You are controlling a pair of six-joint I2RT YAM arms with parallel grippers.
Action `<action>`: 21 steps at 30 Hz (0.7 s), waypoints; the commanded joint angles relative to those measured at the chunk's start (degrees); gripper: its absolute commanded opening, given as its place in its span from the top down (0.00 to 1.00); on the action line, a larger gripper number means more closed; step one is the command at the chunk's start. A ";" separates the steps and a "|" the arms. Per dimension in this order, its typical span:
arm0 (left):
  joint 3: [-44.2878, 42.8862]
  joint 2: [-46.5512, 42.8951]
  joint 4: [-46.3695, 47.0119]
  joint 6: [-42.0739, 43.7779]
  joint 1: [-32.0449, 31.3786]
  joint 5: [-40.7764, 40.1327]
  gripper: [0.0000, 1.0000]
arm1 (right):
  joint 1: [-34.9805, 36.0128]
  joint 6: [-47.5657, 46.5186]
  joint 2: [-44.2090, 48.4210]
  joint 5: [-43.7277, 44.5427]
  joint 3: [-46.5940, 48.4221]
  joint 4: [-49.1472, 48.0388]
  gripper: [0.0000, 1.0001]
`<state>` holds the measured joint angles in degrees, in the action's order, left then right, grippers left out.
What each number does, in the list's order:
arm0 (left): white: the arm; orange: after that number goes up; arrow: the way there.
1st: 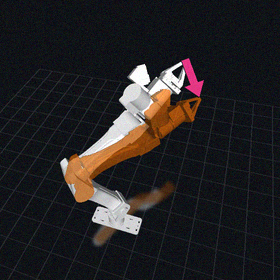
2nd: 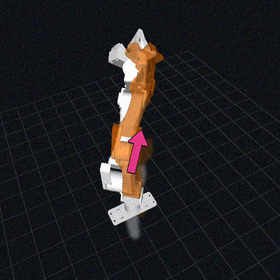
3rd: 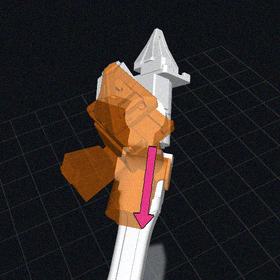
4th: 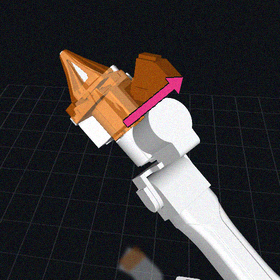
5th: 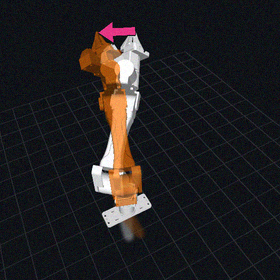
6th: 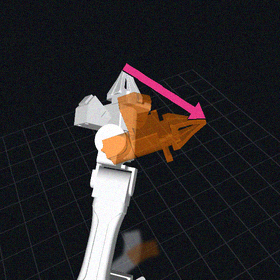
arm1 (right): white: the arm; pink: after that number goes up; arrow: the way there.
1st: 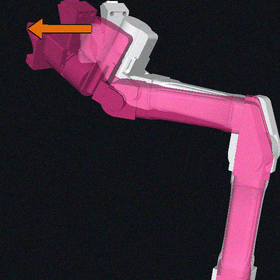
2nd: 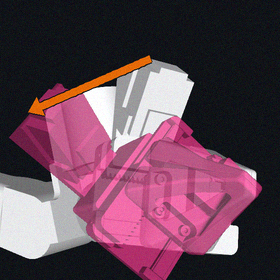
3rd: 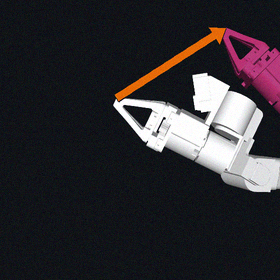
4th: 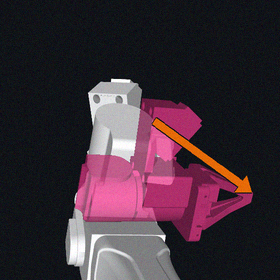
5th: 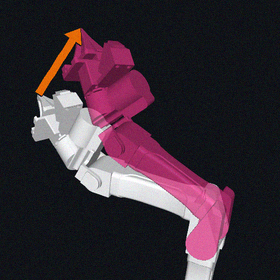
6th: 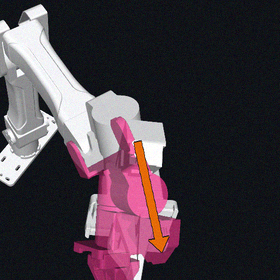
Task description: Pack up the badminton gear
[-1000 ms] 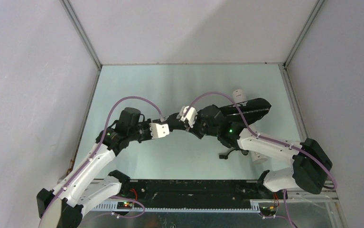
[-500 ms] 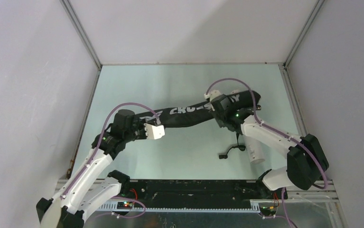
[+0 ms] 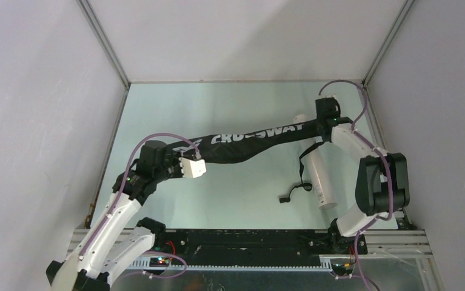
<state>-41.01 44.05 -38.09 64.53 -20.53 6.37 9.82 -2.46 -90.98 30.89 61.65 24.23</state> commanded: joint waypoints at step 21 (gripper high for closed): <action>-7.35 -3.86 -0.78 -3.16 2.60 5.35 1.00 | -17.41 -27.95 13.17 -49.35 -4.25 -24.19 0.27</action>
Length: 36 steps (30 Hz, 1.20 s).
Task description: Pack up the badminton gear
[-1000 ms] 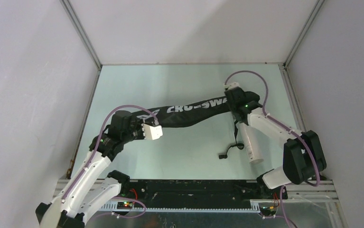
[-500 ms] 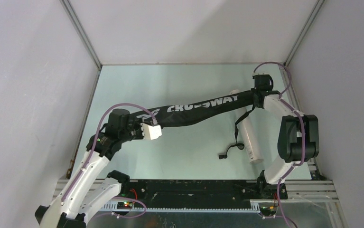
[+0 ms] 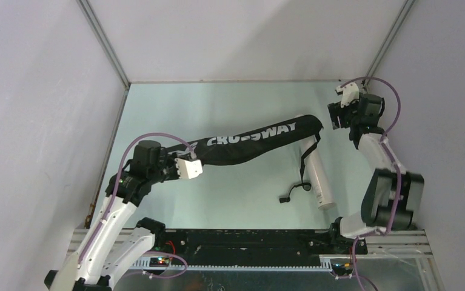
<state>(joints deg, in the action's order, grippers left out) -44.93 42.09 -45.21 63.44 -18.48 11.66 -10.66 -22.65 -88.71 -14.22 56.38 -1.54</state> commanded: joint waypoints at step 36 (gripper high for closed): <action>-8.85 -6.06 19.76 -22.07 -5.33 9.55 0.00 | 23.31 27.99 46.26 11.20 -7.60 14.14 0.01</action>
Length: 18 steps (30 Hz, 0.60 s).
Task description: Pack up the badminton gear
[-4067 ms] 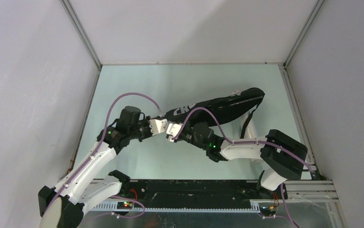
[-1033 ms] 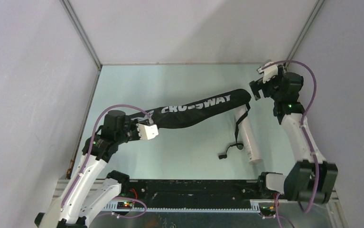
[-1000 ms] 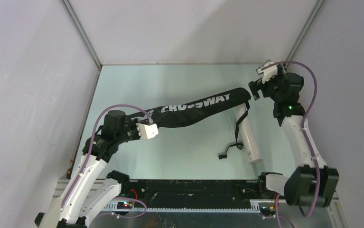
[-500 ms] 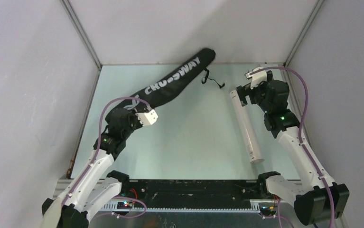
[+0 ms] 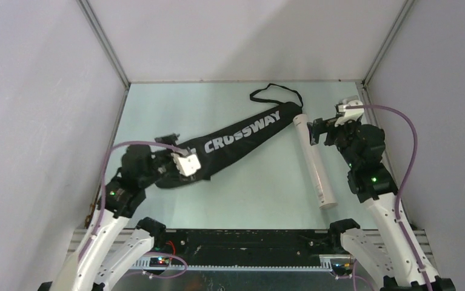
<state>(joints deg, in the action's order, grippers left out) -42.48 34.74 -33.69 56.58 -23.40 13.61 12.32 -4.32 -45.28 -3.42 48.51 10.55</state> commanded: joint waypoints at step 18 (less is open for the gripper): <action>-18.32 23.96 10.28 -83.37 -5.34 -54.55 0.00 | 0.25 26.54 11.81 26.66 -10.46 15.05 0.01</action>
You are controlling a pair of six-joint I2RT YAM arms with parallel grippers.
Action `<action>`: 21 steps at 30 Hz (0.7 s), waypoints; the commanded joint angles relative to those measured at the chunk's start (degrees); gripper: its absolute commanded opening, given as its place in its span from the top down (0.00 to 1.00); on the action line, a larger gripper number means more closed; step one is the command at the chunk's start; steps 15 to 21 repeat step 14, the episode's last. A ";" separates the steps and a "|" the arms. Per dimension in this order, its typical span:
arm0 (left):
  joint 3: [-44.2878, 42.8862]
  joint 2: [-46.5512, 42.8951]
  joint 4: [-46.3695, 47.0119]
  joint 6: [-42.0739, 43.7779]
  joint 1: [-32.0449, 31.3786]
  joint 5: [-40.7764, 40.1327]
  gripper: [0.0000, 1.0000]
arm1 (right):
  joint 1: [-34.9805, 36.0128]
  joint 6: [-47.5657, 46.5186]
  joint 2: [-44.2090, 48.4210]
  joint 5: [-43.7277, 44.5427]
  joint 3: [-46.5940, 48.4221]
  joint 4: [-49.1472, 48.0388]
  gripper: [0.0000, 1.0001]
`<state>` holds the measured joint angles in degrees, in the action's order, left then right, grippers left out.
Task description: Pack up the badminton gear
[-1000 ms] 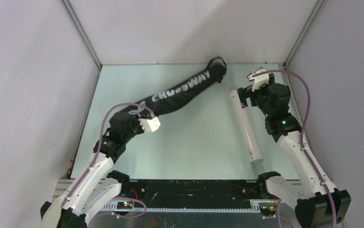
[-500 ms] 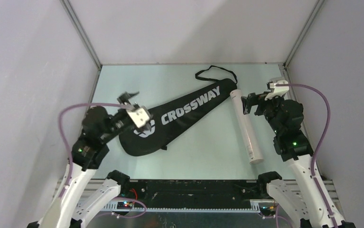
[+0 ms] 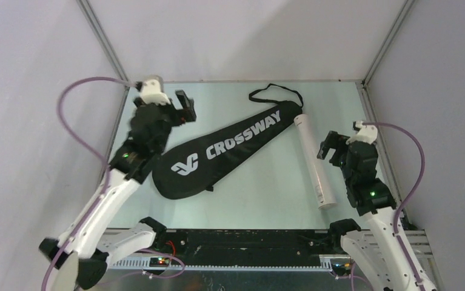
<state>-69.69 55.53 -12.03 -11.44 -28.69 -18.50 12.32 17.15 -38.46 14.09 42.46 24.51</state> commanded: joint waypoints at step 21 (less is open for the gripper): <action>29.83 -21.25 -17.80 -23.20 0.03 -28.64 0.00 | 0.09 9.36 21.60 17.33 -12.72 0.89 0.01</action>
